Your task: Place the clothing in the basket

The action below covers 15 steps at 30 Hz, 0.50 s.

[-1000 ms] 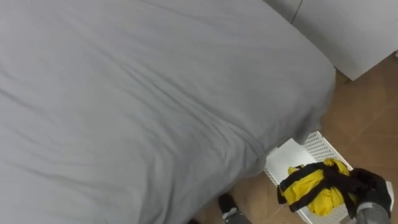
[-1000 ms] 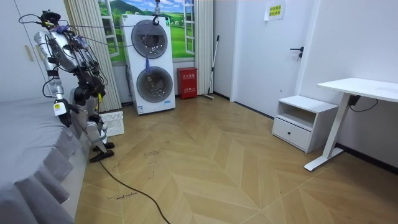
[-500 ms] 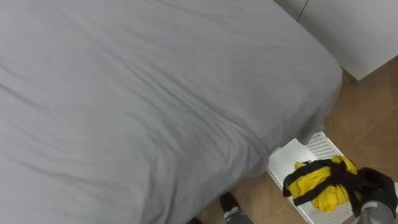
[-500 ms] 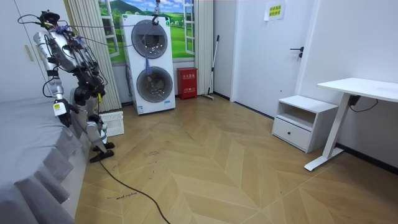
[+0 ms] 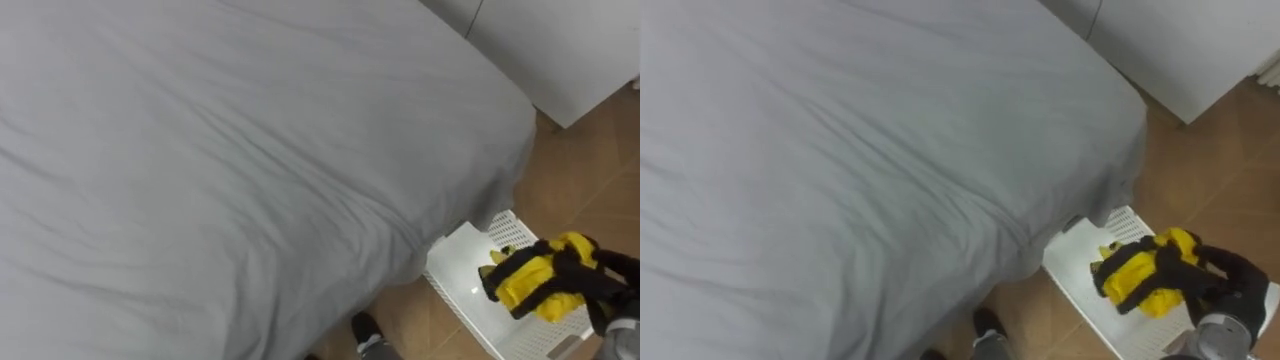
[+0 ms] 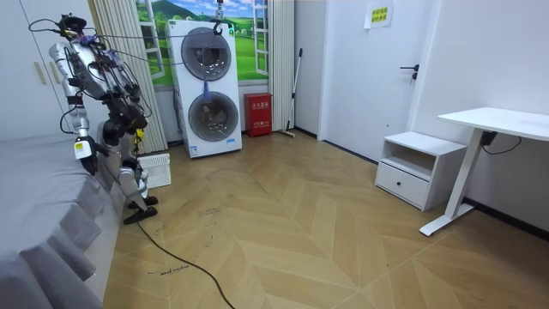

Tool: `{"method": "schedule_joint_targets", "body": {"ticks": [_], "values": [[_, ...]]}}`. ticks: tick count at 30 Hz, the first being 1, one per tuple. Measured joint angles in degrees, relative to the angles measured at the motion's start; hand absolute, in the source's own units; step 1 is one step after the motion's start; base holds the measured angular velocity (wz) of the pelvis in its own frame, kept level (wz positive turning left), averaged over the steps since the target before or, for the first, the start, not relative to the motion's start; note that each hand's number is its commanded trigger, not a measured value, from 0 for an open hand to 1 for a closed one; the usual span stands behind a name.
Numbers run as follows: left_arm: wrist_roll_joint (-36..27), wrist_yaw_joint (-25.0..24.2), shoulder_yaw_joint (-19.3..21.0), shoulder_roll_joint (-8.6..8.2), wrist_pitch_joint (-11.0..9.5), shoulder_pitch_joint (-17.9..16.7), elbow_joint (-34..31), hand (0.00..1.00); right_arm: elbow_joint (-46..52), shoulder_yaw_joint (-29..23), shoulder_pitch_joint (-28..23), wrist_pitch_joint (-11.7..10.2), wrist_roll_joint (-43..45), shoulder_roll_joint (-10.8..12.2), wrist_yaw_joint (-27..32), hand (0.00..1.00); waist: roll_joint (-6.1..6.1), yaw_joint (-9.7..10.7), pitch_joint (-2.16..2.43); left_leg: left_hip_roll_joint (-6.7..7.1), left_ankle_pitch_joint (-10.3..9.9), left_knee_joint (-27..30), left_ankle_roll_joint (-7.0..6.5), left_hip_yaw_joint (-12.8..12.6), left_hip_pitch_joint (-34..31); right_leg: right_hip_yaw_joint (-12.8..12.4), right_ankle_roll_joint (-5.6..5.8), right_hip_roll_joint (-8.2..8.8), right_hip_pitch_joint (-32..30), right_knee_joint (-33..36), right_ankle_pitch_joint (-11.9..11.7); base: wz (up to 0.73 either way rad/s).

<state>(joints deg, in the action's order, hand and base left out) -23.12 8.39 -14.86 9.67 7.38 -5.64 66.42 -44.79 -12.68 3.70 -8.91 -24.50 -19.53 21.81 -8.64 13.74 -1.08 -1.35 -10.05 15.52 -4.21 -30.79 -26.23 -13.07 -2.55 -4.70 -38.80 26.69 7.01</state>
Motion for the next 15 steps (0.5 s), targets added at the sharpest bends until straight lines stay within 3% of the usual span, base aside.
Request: {"method": "schedule_joint_targets", "body": {"ticks": [5, 10, 15], "values": [[-0.2, 0.2, 0.0, 0.11, -0.3, -0.7, 0.1, 0.0, 0.6, 0.1, -0.6, -0.3, -0.3, 0.0, 0.7, 0.0, 0.64, 0.7, -0.19, -0.14, -0.1, -0.1, 0.02, -0.7, 0.1, -0.8, 0.06, -0.42, -0.1, -0.2, 0.0, -0.09], [-2.6, 0.8, -1.1, 0.16, -1.6, -1.6, -0.2, 0.0, 1.7, 0.3, -1.4, -0.5, -1.5, 0.0, 1.3, 0.0, 0.57, 0.5, -0.16, -0.42, -0.3, -0.1, 0.11, -1.0, -0.1, -0.7, -0.03, -0.47, -0.1, -0.8, -0.1, -0.03], [-3.7, 1.2, -2.3, 0.31, -1.6, -2.4, -1.7, 0.0, 3.2, 0.8, -1.6, -1.7, -1.4, 0.0, 1.4, 0.0, 0.43, -0.1, -0.13, -0.56, -0.4, -0.2, 0.11, -1.3, 0.0, -0.4, -0.12, -0.42, -0.1, -1.1, -0.3, -0.02]]}}
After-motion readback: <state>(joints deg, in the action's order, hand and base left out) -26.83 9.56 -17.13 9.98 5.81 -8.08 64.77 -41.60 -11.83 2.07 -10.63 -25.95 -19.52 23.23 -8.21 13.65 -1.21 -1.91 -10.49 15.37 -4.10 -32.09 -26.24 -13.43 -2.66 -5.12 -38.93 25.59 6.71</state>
